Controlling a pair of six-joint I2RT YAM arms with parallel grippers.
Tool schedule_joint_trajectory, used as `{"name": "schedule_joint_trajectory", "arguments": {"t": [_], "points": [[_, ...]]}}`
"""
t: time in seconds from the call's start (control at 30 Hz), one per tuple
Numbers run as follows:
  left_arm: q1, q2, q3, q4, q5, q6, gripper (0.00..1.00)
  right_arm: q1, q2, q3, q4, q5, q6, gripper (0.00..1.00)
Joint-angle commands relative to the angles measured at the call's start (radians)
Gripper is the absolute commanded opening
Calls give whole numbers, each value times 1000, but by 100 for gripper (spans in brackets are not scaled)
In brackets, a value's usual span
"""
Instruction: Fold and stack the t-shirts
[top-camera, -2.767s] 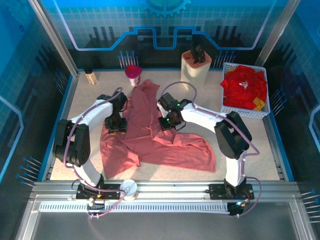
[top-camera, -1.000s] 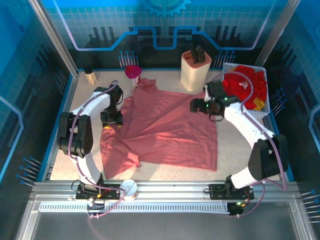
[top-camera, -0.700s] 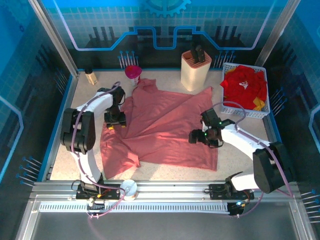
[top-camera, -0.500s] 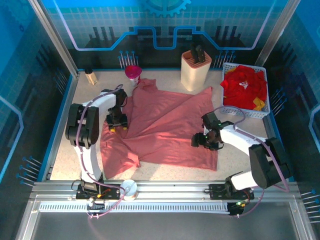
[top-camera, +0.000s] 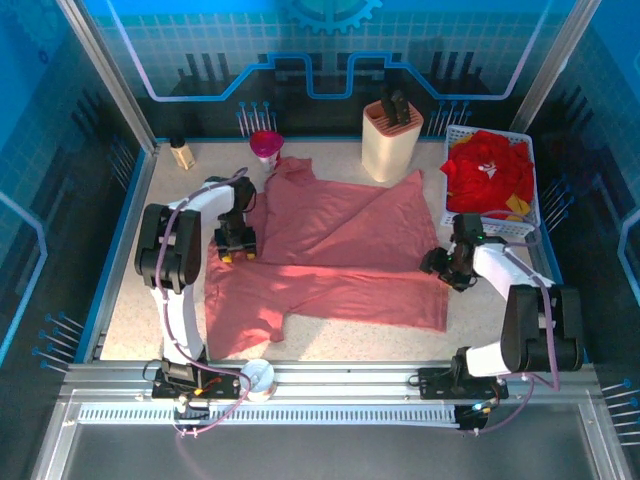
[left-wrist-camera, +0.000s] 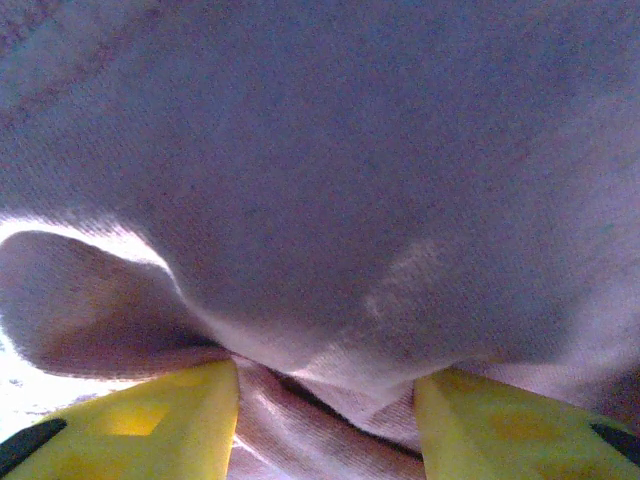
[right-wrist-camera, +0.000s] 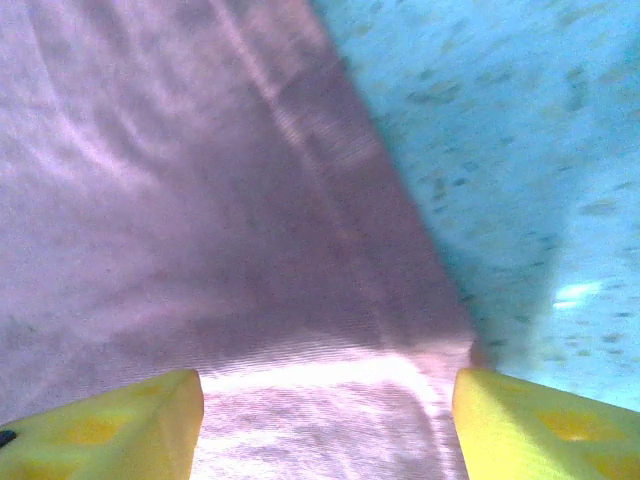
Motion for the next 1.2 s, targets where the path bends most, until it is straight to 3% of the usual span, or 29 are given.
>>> {"name": "schedule_joint_trajectory", "arguments": {"t": [0.0,0.23,0.3,0.6,0.77,0.87,1.17], "points": [[-5,9,24,-26,2,-6,50,-32,-52,-5,-54,28,-31,70],[-5,-192,-42,-43,33,-11,52,-24,-212,-23,-67,-103,-54,86],[-6,-263,-79,-58,61,-15,52,-21,-258,-27,-87,-114,-63,100],[-32,-620,-369,-78,113,-186,52,-21,-373,-69,-132,-189,-54,100],[-132,-844,-567,-33,95,-419,54,-21,-363,-101,-133,-177,-38,100],[-170,-886,-666,-43,140,-506,52,-22,-355,-124,-119,-185,-26,100],[-367,-982,-792,-171,50,-754,53,-27,-293,-133,-103,-184,-32,100]]}}
